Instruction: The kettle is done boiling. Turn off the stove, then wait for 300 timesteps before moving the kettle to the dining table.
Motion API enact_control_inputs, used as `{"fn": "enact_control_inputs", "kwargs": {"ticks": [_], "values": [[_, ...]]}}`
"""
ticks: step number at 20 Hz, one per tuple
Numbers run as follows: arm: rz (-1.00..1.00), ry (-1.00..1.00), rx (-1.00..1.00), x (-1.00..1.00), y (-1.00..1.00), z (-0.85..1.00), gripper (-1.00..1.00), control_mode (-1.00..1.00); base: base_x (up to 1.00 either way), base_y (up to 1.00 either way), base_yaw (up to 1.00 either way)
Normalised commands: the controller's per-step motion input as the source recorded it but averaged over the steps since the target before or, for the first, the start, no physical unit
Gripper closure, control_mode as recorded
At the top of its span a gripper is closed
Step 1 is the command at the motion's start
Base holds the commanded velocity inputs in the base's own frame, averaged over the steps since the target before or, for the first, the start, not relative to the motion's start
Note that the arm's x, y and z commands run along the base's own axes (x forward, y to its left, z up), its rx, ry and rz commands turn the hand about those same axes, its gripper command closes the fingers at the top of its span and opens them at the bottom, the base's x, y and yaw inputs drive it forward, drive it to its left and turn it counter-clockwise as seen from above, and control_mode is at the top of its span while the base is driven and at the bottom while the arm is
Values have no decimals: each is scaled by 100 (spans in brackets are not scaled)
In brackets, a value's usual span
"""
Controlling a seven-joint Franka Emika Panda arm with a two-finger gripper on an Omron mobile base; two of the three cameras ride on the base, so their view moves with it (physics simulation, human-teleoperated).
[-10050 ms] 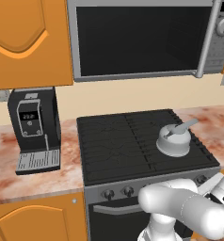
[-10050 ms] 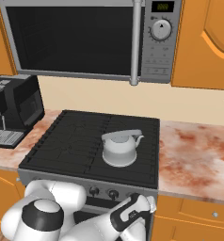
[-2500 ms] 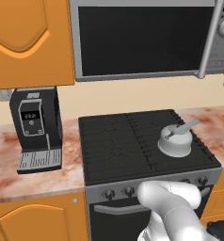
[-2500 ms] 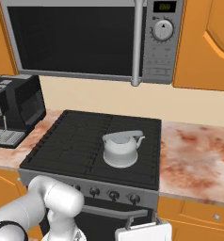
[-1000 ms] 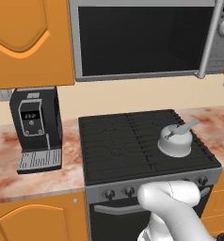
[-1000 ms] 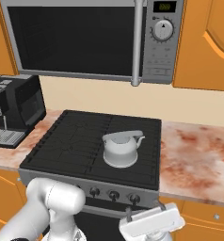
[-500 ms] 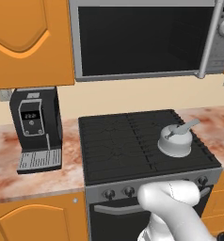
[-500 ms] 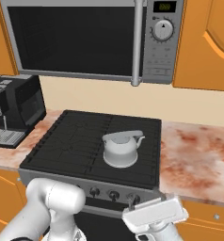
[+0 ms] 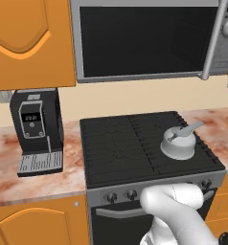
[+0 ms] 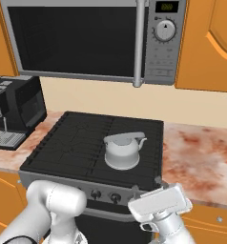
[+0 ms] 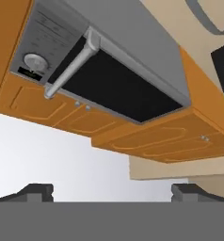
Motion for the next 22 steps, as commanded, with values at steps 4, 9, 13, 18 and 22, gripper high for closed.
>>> {"fn": "enact_control_inputs", "kwargs": {"ticks": [4,9,13,18,22], "values": [[-13,7,-12,33,0,14,-100,-100,0,0,0],[-11,9,-12,37,3,4,-100,-100,0,0,0],[-12,11,-12,41,6,0,-100,-100,0,0,0],[-13,9,-11,41,8,0,-100,-100,0,0,0],[-14,11,-11,38,7,0,-100,-100,0,0,0]]}}
